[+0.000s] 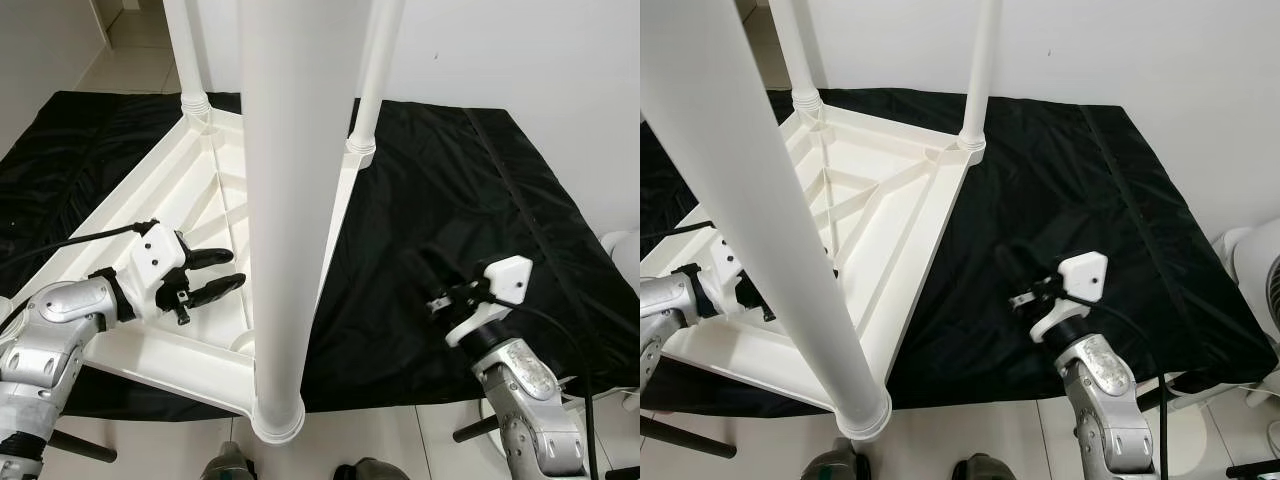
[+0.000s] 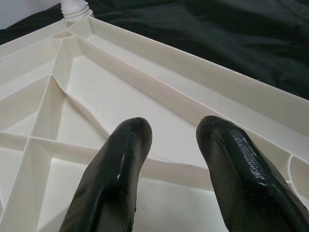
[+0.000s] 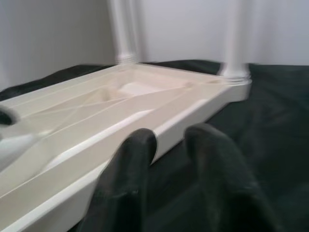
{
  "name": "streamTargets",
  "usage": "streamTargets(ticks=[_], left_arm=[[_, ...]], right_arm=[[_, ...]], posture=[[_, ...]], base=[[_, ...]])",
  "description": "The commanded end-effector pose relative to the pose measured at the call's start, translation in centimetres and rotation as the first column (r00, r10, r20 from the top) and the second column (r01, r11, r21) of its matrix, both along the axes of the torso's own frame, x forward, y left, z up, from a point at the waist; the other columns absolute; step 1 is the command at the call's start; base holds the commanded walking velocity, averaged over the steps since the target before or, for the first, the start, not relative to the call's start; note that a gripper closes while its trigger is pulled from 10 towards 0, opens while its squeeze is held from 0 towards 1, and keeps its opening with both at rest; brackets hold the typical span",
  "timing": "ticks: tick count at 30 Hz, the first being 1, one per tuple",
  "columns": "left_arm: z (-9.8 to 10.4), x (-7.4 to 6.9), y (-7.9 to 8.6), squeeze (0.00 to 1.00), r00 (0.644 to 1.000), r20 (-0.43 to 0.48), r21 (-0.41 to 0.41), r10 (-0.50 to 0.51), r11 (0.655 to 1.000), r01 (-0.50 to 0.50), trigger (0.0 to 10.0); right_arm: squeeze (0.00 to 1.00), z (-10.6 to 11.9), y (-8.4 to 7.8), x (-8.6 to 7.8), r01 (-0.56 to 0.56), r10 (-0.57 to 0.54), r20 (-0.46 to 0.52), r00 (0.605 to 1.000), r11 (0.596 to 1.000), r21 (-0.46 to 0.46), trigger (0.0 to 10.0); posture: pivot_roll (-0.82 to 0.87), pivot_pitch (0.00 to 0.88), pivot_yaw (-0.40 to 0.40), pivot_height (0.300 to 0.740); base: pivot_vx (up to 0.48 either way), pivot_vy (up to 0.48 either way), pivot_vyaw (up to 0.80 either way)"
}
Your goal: Building children table
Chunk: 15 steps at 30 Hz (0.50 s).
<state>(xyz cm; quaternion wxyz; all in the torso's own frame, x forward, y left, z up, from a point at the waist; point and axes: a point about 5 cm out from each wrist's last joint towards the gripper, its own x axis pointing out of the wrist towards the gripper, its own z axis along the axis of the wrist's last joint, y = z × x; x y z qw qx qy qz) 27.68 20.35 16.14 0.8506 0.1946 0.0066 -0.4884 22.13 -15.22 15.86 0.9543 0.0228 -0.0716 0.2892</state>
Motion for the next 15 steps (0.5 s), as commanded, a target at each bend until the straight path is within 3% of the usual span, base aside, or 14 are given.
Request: streamTargets(ticks=[1, 5, 9, 11, 12, 13, 14, 15], left_arm=[[-0.1, 0.1, -0.1, 0.0, 0.999, -0.004, 0.022, -0.039, 0.999, 0.039, 10.0], [0.1, 0.2, -0.2, 0.0, 0.999, 0.005, 0.02, -0.037, 0.999, 0.037, 10.0], [0.3, 0.4, -0.5, 0.0, 0.999, 0.018, 0.014, -0.039, 0.999, 0.039, 10.0], [0.3, 0.4, -0.6, 0.0, 0.999, 0.021, 0.011, -0.04, 0.999, 0.04, 10.0], [0.3, 0.5, -0.7, 0.0, 0.999, 0.025, 0.009, -0.039, 0.999, 0.038, 10.0], [0.3, 0.6, -0.7, 0.0, 0.999, 0.028, 0.009, -0.039, 0.999, 0.039, 10.0], [0.3, 0.7, -0.8, 0.0, 0.999, 0.033, 0.008, -0.041, 0.999, 0.04, 10.0], [0.3, 0.7, -0.8, 0.0, 0.999, 0.033, 0.008, -0.041, 0.999, 0.04, 10.0]], right_arm=[[1.0, 0.0, 0.8, -1.1, -0.129, 0.129, -0.041, 0.991, 0.991, -0.015, 10.0], [1.0, 0.0, 1.0, -1.8, -0.223, 0.22, -0.074, 0.973, 0.974, -0.044, 10.0], [1.0, -0.2, 1.5, -3.6, -0.448, 0.424, -0.162, 0.891, 0.88, -0.156, 10.0], [1.0, -0.2, 1.6, -3.8, -0.483, 0.457, -0.171, 0.873, 0.86, -0.165, 10.0], [0.56, -0.1, 1.8, -4.0, -0.511, 0.485, -0.167, 0.858, 0.841, -0.18, 10.0], [0.0, 0.0, 2.0, -4.3, -0.558, 0.531, -0.179, 0.829, 0.809, -0.184, 10.0], [0.0, 0.2, 2.1, -4.5, -0.594, 0.565, -0.188, 0.804, 0.782, -0.189, 10.0], [0.0, 0.2, 2.1, -4.5, -0.594, 0.565, -0.188, 0.804, 0.782, -0.189, 10.0]], posture=[[0.07, 0.029, -0.033, 0.74], [0.08, 0.03, -0.034, 0.74], [0.07, 0.028, -0.022, 0.74], [0.07, 0.028, -0.022, 0.74], [0.08, 0.024, -0.021, 0.74], [0.08, 0.021, -0.017, 0.74], [0.08, 0.021, -0.017, 0.74], [0.08, 0.021, -0.017, 0.74]], base=[[0.0, 0.0, 0.0], [0.0, 0.0, 0.0], [0.0, 0.0, 0.0], [0.0, 0.0, 0.0], [0.0, 0.0, 0.0], [0.0, 0.0, 0.0], [0.0, 0.0, 0.0], [0.0, 0.0, 0.0]])
